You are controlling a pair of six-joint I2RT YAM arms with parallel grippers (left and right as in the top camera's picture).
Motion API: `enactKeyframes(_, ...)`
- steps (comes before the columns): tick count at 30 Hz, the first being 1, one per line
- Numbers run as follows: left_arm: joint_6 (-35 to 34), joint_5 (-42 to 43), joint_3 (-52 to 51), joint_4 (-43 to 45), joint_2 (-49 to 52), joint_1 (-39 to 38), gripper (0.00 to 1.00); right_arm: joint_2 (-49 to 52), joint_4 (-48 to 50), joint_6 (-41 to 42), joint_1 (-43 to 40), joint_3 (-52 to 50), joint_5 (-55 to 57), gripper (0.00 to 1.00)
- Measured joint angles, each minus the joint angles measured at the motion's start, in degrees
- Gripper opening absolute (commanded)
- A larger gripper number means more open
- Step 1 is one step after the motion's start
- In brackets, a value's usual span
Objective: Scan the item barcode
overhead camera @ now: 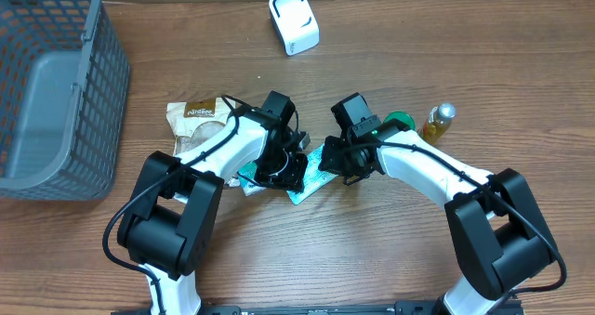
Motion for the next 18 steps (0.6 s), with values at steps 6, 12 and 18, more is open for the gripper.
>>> enactKeyframes(6, 0.1, -0.4, 0.0, -0.3, 0.0, 0.0, 0.04, -0.2, 0.2, 1.1, 0.0, -0.3, 0.6, 0.05)
enactKeyframes(12, 0.1, -2.8, 0.0, -0.7, -1.2, 0.9, 0.04, -0.2, 0.3, 2.3, 0.0, -0.3, 0.9, 0.04)
enactKeyframes(18, 0.1, -5.7, 0.0, -1.0, -2.4, 3.1, 0.04, -1.9, 0.2, 2.4, 0.0, -0.2, 1.8, 0.09)
